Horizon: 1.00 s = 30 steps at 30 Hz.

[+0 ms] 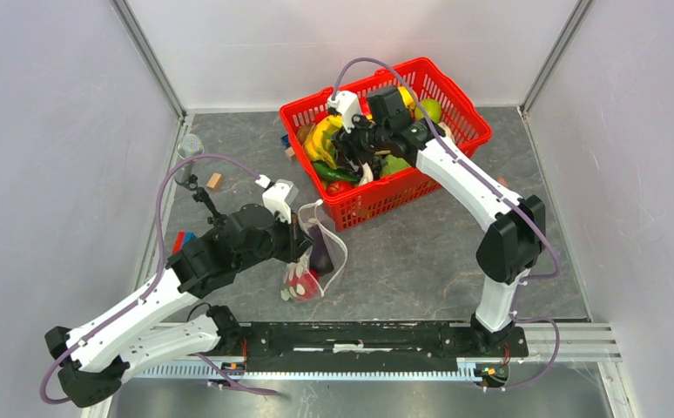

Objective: Place the food in the zip-top bag and seal the zipper
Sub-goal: Adjust the fake food in the bin, then pick up the fake vegetable from the bin.

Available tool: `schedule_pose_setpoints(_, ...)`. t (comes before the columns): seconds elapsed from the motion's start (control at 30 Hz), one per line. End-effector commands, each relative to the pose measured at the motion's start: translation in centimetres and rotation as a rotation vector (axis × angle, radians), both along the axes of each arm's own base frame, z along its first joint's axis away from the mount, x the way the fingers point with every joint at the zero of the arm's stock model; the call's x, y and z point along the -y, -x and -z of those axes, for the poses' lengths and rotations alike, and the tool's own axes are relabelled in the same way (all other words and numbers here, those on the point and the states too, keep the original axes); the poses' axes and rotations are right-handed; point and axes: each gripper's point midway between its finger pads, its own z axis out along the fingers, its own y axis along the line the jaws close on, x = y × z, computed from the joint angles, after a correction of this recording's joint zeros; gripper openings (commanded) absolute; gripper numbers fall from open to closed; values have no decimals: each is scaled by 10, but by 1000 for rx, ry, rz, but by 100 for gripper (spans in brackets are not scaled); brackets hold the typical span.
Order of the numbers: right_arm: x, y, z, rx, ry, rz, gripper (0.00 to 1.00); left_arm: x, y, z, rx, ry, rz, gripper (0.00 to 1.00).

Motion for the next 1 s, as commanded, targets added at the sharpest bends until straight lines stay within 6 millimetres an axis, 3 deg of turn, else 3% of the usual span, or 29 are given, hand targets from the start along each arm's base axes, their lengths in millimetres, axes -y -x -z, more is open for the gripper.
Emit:
schedule_pose_setpoints(0.0,13,-1,-71,160,-91,70,64,9,-3,-11,13,58,6,3)
schedule_pose_setpoints(0.13,31,1,-97,224,-123,166,69,8,-3,-9,13,56,2,3)
schedule_pose_setpoints(0.2,42,3,-91,211,-113,232,68,6,-3,-9,17,55,-1,3)
schedule_pose_setpoints(0.3,54,14,-59,136,-77,270,57,4,-3,-10,20,50,-5,3)
schedule_pose_setpoints(0.4,53,29,-34,65,-74,242,57,2,-3,-12,28,49,-9,3)
schedule_pose_setpoints(0.53,46,36,-14,-4,-74,215,58,4,-4,-15,38,56,-4,4)
schedule_pose_setpoints(0.7,37,27,0,-18,-79,204,56,9,-2,-12,23,58,15,4)
schedule_pose_setpoints(0.77,34,24,3,-20,-82,199,52,9,-1,-11,17,58,19,4)
schedule_pose_setpoints(0.9,35,17,6,-11,-65,223,32,8,-1,-10,15,61,17,3)
schedule_pose_setpoints(0.97,38,16,-5,23,-80,237,21,7,-1,-11,18,61,13,4)
